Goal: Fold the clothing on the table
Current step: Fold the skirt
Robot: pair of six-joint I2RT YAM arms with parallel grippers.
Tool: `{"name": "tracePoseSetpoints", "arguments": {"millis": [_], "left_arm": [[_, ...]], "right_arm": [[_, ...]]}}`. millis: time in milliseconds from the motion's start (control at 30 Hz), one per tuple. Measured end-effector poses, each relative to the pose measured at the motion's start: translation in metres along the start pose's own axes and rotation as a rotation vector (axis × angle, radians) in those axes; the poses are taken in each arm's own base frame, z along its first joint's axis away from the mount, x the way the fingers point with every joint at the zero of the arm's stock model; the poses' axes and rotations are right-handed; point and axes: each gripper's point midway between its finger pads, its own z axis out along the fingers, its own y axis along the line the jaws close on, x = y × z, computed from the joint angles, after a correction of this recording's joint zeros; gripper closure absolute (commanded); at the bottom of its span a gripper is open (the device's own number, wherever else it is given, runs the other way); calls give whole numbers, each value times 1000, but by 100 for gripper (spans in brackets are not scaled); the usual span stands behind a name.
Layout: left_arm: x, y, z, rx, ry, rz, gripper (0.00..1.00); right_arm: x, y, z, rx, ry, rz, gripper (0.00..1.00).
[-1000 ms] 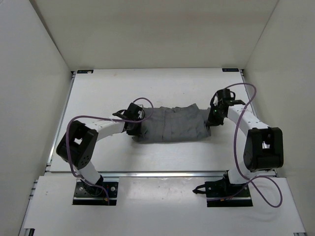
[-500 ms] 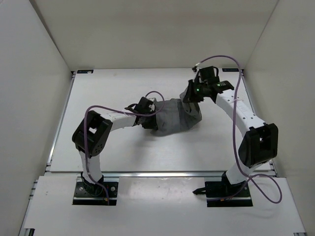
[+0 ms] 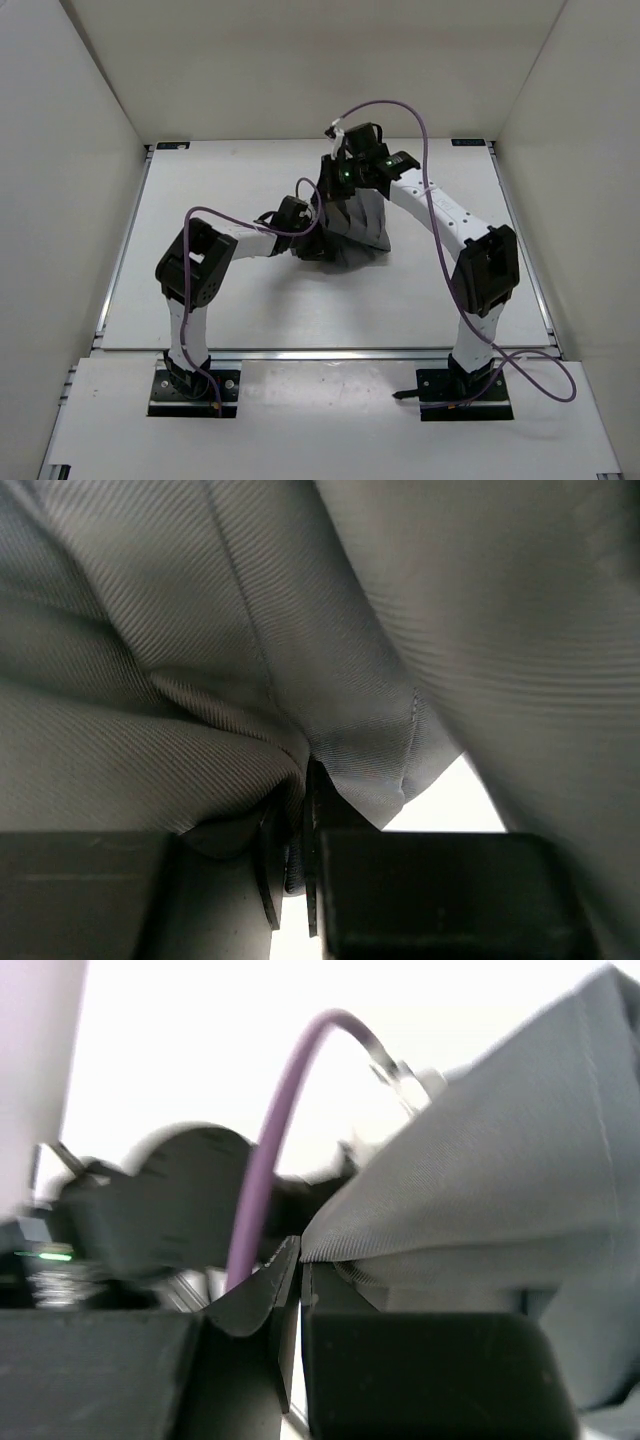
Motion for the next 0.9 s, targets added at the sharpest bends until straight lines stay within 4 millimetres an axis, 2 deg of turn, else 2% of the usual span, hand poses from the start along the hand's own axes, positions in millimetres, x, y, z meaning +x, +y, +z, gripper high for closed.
{"name": "tracePoseSetpoints", "arguments": {"millis": [167,233,300,400,567,633,700,733,767,800,833,867,900], "left_arm": [[0,-1,0,51,8,-31,84],[1,0,0,68,7,-44,83],[1,1,-1,86,5,-60,82],[1,5,-4,116,4,-95,76],[4,14,-15,166,12,-157,67],[7,18,-23,172,13,-187,65],[12,22,-31,171,11,-211,63],[14,25,-35,167,11,-223,60],[15,27,-39,163,11,-236,57],[16,28,-43,160,10,-246,49],[15,30,-47,157,3,-255,40],[15,31,-53,157,-2,-261,33],[13,31,-58,156,-11,-267,29]], "right_arm": [[-39,32,-13,-42,-100,-73,100],[-42,34,-18,-39,-116,-88,100],[-33,29,-18,-36,-107,-88,100],[6,12,-8,-23,-31,-58,100],[103,-23,18,19,196,29,98],[125,-30,23,20,255,62,97],[128,-33,28,10,268,81,92],[126,-33,30,2,267,81,85],[125,-31,31,-7,268,83,73],[120,-29,32,-17,263,84,64],[114,-27,34,-27,256,80,43],[107,-24,35,-39,245,73,31],[99,-21,35,-49,229,66,18]]}}
